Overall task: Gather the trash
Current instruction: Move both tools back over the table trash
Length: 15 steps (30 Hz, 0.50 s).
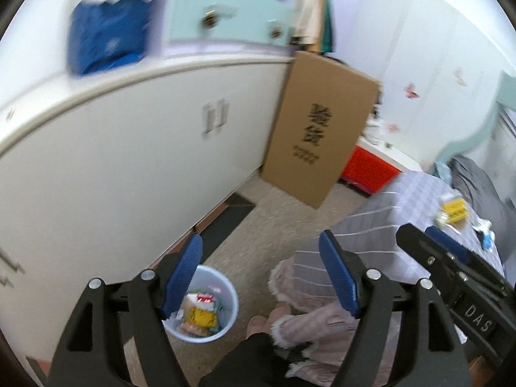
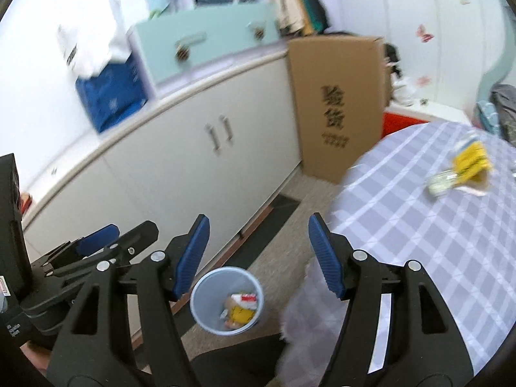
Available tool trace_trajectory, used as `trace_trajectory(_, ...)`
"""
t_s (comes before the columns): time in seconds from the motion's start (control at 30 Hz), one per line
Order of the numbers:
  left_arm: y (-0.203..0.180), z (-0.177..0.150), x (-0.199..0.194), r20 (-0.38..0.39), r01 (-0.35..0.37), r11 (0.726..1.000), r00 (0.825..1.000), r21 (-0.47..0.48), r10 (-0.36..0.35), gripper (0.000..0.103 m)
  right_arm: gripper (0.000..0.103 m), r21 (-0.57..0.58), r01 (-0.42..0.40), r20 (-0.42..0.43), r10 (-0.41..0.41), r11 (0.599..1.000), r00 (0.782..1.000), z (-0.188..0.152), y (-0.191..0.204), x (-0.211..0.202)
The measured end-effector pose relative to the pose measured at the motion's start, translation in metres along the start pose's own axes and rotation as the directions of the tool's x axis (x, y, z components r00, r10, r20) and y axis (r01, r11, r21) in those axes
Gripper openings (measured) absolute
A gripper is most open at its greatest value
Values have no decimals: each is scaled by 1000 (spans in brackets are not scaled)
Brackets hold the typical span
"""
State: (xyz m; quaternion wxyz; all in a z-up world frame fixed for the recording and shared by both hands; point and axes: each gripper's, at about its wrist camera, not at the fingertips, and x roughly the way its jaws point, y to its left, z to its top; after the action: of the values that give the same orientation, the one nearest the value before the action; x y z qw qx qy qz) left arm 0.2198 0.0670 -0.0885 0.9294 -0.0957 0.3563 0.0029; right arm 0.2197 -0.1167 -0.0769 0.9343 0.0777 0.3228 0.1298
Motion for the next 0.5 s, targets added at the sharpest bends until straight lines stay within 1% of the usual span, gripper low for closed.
trace_trajectory(0.03,-19,3,-3,6,23,999,1000,28,-23,74,63,9,15,13,-15,1000,1000,2,-11,-8)
trace_trajectory(0.07,-31,3,-5,6,37,998,999,44,-37,74,64,18,25,25,-25,1000,999,5,-21,-15)
trace_trajectory(0.17,-77,8,-4,-6,98,990,995,104,-97,74,65,62,80,59,-83,995,995,11,-63,-38)
trace_trajectory(0.23,-112,9,0,-32,162,973,987,164,-158,74,65,99,107,70,-114,989,991,12,-88,-47)
trace_trajectory(0.3,-141,9,4,-55,202,956,979,212,-195,74,66,136,144,82,-156,980,984,13,-117,-59)
trace_trajectory(0.33,-154,7,6,-62,206,951,979,230,-197,74,66,151,160,84,-174,976,981,13,-129,-64)
trace_trajectory(0.43,-192,3,19,-100,244,920,970,307,-224,74,68,217,205,84,-227,955,970,11,-168,-73)
trace_trajectory(0.5,-214,1,30,-109,261,901,965,347,-237,74,70,255,225,76,-252,940,965,8,-190,-76)
